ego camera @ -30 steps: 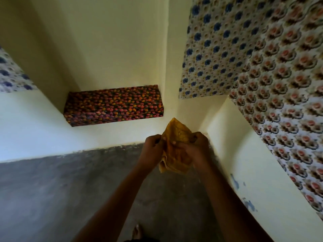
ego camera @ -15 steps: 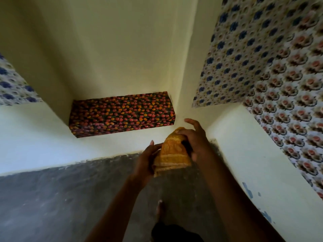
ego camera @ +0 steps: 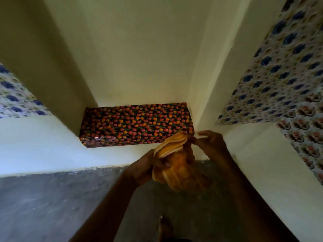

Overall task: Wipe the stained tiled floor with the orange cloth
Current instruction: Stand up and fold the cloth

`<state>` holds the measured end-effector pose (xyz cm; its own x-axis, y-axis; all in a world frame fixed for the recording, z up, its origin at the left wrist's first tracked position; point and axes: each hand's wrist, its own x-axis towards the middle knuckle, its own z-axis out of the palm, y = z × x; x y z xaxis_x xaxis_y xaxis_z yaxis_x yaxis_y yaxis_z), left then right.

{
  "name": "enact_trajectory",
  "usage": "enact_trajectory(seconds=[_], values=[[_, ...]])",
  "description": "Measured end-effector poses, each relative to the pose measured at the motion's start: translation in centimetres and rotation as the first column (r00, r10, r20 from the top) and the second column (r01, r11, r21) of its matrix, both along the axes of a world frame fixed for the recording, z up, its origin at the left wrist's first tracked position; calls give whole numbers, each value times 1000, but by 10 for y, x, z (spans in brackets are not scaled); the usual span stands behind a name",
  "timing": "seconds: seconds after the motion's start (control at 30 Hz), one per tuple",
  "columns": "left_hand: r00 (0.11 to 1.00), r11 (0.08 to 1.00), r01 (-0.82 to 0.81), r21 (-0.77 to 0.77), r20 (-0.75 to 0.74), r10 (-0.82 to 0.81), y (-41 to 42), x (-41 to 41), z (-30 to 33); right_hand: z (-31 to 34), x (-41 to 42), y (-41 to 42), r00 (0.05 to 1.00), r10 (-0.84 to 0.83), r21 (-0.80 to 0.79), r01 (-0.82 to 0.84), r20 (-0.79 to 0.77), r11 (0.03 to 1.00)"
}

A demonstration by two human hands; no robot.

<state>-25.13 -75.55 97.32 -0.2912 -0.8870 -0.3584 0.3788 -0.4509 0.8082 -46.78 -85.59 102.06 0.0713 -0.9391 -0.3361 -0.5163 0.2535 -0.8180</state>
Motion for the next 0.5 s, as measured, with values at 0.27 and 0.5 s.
enact_trajectory(seconds=[0.27, 0.5], values=[[915, 957, -159, 242, -329, 235, -55, 43, -11, -31, 58, -46, 924, 29, 500, -233, 382, 834], [963, 917, -208, 342, -92, 253, -110, 127, -45, -35, 151, -80, 901, -140, 336, -7, 412, 942]])
